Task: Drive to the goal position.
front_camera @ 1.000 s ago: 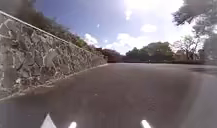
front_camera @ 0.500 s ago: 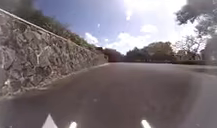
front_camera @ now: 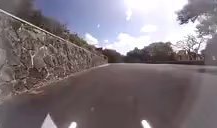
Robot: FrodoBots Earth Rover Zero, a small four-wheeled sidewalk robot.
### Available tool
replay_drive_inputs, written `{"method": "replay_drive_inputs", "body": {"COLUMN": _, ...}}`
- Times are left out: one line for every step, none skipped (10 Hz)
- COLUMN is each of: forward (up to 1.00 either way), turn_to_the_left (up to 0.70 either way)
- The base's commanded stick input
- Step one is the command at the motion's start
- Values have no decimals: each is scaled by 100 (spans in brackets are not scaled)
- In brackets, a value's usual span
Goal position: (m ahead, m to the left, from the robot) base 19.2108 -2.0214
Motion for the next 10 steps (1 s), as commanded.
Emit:
{"method": "replay_drive_inputs", "body": {"forward": 50, "turn_to_the_left": 0}}
{"method": "replay_drive_inputs", "body": {"forward": 50, "turn_to_the_left": 0}}
{"method": "replay_drive_inputs", "body": {"forward": 50, "turn_to_the_left": 0}}
{"method": "replay_drive_inputs", "body": {"forward": 50, "turn_to_the_left": -25}}
{"method": "replay_drive_inputs", "body": {"forward": 50, "turn_to_the_left": -25}}
{"method": "replay_drive_inputs", "body": {"forward": 50, "turn_to_the_left": -25}}
{"method": "replay_drive_inputs", "body": {"forward": 50, "turn_to_the_left": -25}}
{"method": "replay_drive_inputs", "body": {"forward": 50, "turn_to_the_left": -25}}
{"method": "replay_drive_inputs", "body": {"forward": 50, "turn_to_the_left": -25}}
{"method": "replay_drive_inputs", "body": {"forward": 50, "turn_to_the_left": -25}}
